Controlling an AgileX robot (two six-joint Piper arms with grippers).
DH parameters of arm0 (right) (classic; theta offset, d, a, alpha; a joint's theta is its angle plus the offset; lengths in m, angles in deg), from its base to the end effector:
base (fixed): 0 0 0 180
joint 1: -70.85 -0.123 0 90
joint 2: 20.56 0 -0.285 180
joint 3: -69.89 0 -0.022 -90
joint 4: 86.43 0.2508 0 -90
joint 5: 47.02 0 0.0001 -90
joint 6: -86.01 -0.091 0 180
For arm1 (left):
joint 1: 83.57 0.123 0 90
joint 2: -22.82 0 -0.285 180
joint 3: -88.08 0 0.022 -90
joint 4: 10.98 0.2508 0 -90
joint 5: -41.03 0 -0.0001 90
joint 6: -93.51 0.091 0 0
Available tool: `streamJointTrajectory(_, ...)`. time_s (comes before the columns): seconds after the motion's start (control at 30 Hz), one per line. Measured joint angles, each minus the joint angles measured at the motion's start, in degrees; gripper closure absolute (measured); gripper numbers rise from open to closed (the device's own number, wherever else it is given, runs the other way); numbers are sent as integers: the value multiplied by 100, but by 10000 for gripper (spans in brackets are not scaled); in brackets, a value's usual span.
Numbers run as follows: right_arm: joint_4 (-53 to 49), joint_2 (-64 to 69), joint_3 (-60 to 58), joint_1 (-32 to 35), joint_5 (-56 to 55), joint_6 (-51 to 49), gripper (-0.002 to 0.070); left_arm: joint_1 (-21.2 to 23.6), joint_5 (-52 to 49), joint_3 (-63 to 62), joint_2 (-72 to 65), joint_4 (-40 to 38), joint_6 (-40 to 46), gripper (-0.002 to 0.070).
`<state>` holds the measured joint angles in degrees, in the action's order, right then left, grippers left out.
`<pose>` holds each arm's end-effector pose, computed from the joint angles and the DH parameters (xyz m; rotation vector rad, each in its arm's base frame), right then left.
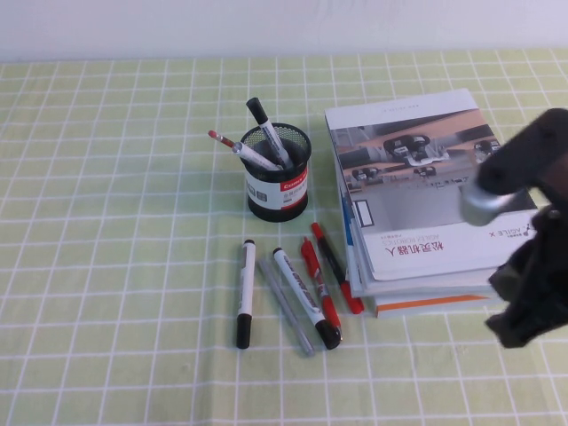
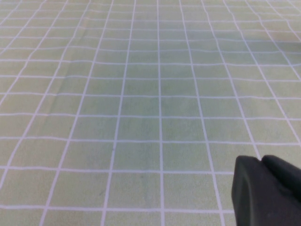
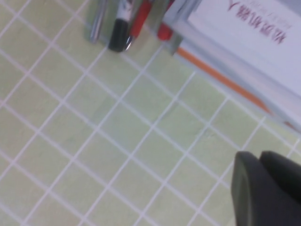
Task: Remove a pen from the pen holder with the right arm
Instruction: 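Take a marker out of the pen holder and lay it on the table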
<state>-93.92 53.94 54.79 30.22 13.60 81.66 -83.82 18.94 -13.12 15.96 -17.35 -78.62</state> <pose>0.1734 0.1351 0.3430 -0.8549 2.4672 0.1074 0.0521 -0.0040 0.1703 0.0650 1.8771 -0.0186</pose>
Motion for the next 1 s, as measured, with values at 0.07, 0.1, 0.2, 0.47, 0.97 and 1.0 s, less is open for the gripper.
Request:
streamJointTrajectory(0.07,-59,-414,-448,214,-551,0,688,0,0,0,0,0,0,680)
streamJointTrajectory(0.1,-68,-591,-666,352,-809,0,688,0,0,0,0,0,0,680)
streamJointTrajectory(0.2,73,-1213,-1573,1050,-1851,0,688,0,0,0,0,0,0,680)
streamJointTrajectory(0.47,749,-3100,-4255,2844,-4496,-4,688,0,0,0,0,0,0,680)
streamJointTrajectory(0.97,840,-6617,-6360,3840,-5391,-4,689,0,0,0,0,0,0,680)
streamJointTrajectory(1.0,840,-6679,-6360,3852,-5296,-4,689,0,0,0,0,0,0,680)
